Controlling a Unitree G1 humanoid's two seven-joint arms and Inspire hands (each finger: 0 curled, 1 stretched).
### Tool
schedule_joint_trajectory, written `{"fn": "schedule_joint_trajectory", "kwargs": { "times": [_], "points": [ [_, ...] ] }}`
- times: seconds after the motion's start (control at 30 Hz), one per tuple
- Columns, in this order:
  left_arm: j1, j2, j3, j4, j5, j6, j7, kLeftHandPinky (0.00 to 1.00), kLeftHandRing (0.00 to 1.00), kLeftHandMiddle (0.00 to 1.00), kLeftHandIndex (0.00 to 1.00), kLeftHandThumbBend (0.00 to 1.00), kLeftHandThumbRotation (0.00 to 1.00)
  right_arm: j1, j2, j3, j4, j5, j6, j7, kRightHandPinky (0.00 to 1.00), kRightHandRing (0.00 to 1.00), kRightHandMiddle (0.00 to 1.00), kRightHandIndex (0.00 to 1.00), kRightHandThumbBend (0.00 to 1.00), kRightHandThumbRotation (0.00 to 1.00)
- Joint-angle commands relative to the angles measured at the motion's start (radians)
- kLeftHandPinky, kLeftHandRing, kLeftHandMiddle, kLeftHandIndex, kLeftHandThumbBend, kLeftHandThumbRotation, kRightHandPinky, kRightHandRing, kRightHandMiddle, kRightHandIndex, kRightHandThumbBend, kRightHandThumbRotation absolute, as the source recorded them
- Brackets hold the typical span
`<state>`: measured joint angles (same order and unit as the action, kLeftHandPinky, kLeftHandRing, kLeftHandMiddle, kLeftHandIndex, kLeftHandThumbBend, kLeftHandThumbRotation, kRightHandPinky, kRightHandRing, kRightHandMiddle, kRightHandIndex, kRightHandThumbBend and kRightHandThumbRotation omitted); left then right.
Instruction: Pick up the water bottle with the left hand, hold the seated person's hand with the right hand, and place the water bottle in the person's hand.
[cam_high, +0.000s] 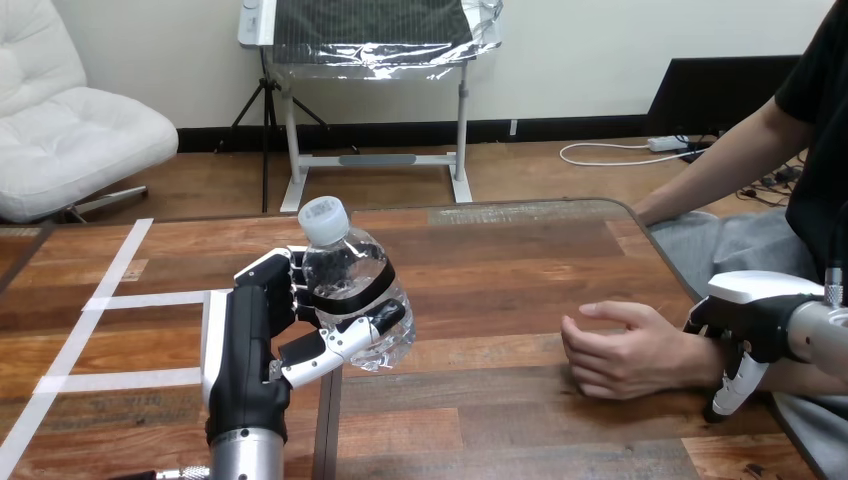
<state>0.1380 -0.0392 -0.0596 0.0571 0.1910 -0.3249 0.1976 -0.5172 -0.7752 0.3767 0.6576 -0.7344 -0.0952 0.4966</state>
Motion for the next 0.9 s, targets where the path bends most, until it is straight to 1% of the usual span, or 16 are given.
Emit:
{"fn": "schedule_joint_trajectory", "kwargs": {
  "times": [0.0, 0.17, 0.3, 0.47, 0.6, 0.8, 0.87],
  "points": [
    [-0.042, -0.005, 0.003, -0.067, 0.003, -0.016, 0.006, 0.35, 0.39, 0.43, 0.47, 0.66, 0.0, 0.046, 0.037, 0.035, -0.003, 0.018, -0.017, 0.026, 0.66, 0.69, 0.75, 0.76, 0.72, 0.0],
    [-0.042, -0.007, 0.003, -0.066, -0.007, -0.019, 0.002, 0.35, 0.39, 0.43, 0.47, 0.65, 0.0, 0.041, 0.045, 0.037, 0.01, 0.016, -0.009, 0.025, 0.65, 0.68, 0.74, 0.76, 0.71, 0.0],
    [-0.042, -0.004, 0.004, -0.064, 0.0, -0.022, 0.006, 0.35, 0.39, 0.43, 0.47, 0.65, 0.0, 0.04, 0.047, 0.037, 0.03, 0.02, -0.025, 0.01, 0.62, 0.65, 0.73, 0.75, 0.72, 0.0],
    [-0.043, -0.004, 0.005, -0.063, -0.005, -0.026, 0.004, 0.35, 0.39, 0.43, 0.47, 0.65, 0.0, 0.039, 0.048, 0.04, 0.04, 0.02, -0.03, 0.003, 0.58, 0.63, 0.71, 0.73, 0.71, 0.0],
    [-0.041, -0.005, 0.005, -0.068, 0.001, -0.019, 0.008, 0.35, 0.39, 0.43, 0.47, 0.65, 0.0, 0.034, 0.054, 0.05, 0.058, 0.009, -0.025, -0.009, 0.56, 0.62, 0.7, 0.72, 0.71, 0.0],
    [-0.043, -0.004, 0.007, -0.068, 0.006, -0.02, 0.013, 0.35, 0.39, 0.43, 0.47, 0.65, 0.0, 0.031, 0.061, 0.061, 0.065, -0.001, -0.014, -0.017, 0.56, 0.63, 0.71, 0.69, 0.71, 0.0],
    [-0.044, -0.003, 0.008, -0.066, 0.009, -0.024, 0.016, 0.35, 0.39, 0.43, 0.47, 0.65, 0.0, 0.03, 0.062, 0.065, 0.065, -0.005, -0.008, -0.016, 0.62, 0.69, 0.75, 0.67, 0.7, 0.0]
  ]
}}
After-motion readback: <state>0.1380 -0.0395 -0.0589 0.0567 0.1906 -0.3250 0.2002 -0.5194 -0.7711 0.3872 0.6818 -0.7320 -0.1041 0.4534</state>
